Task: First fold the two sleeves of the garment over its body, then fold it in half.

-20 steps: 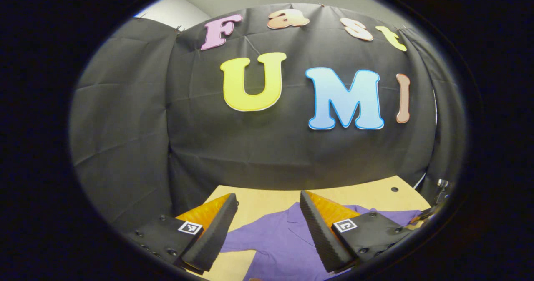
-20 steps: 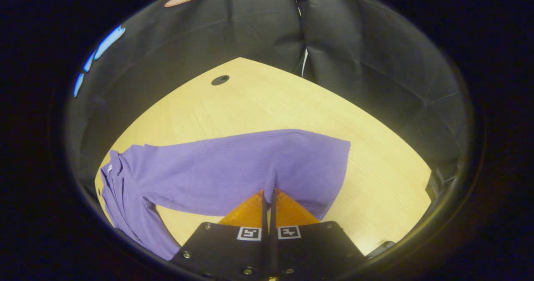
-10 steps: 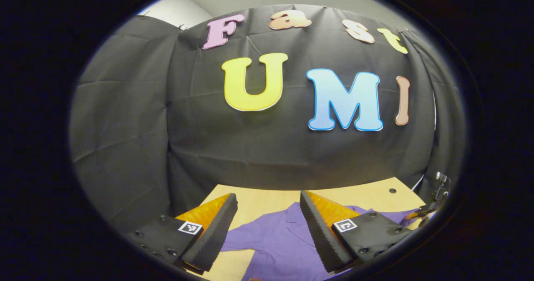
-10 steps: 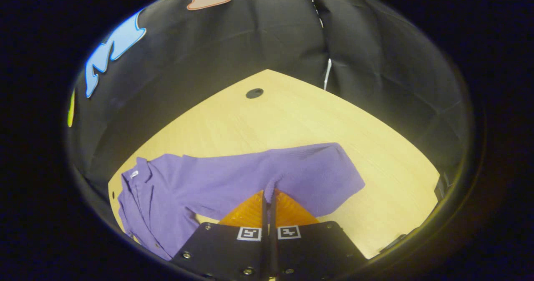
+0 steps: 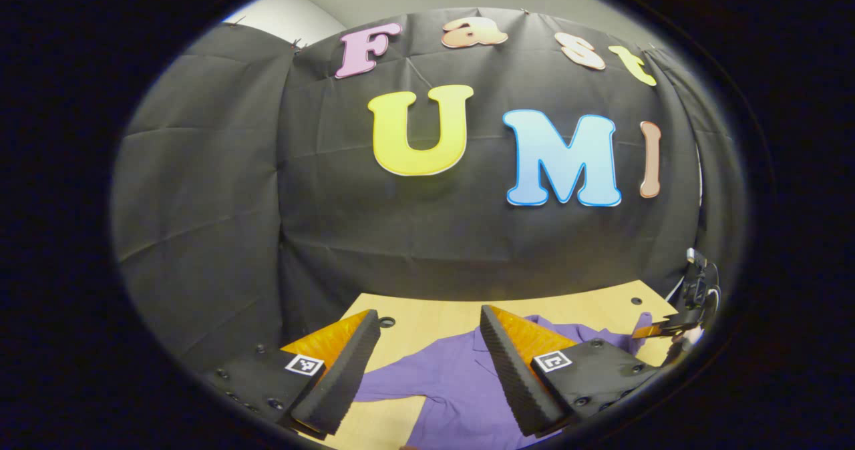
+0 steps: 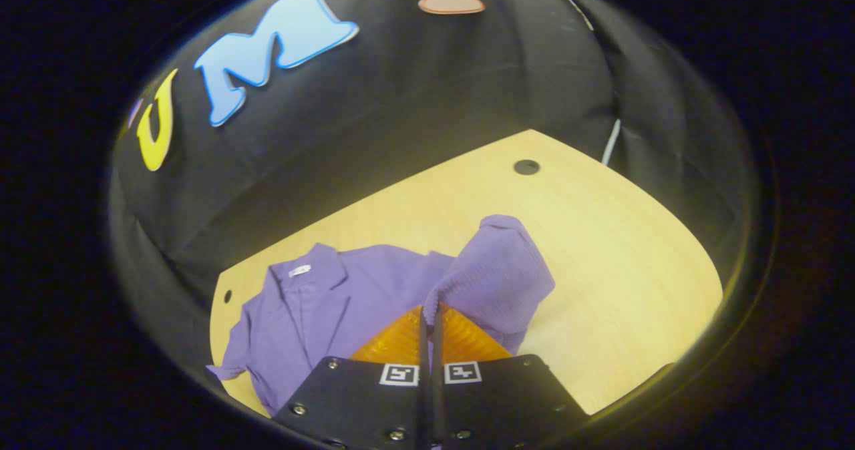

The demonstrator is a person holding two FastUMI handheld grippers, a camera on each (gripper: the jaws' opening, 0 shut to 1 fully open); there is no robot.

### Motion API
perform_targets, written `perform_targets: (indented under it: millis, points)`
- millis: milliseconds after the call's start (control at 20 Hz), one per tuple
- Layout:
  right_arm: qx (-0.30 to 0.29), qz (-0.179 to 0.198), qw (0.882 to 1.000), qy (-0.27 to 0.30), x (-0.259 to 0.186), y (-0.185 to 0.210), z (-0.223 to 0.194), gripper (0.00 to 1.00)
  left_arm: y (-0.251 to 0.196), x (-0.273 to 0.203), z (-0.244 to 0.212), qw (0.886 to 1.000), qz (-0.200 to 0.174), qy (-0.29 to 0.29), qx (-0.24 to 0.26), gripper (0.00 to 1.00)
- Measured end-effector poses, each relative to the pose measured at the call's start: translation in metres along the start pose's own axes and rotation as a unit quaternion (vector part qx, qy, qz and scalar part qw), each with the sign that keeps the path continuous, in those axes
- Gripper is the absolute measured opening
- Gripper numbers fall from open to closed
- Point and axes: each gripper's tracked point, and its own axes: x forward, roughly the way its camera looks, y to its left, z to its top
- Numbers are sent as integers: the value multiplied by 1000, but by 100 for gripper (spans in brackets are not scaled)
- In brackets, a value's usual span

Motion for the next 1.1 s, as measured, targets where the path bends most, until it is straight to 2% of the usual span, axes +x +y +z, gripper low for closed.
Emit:
perform_targets:
  millis: [300, 650, 900, 1100]
  points:
    - [-56, 85, 995, 8, 1, 114, -9, 0, 39, -17, -6, 1000, 25, -1, 2, 99]
    - [-135, 152, 979, 33, -3, 218, -54, 0, 111, -47, -17, 996, 88, 4, 2, 99]
    - [-177, 186, 965, 60, -3, 273, -98, 0, 166, -71, -42, 990, 138, 23, 2, 99]
    - [-200, 200, 956, 78, -2, 301, -130, 0, 204, -82, -71, 985, 165, 44, 4, 99]
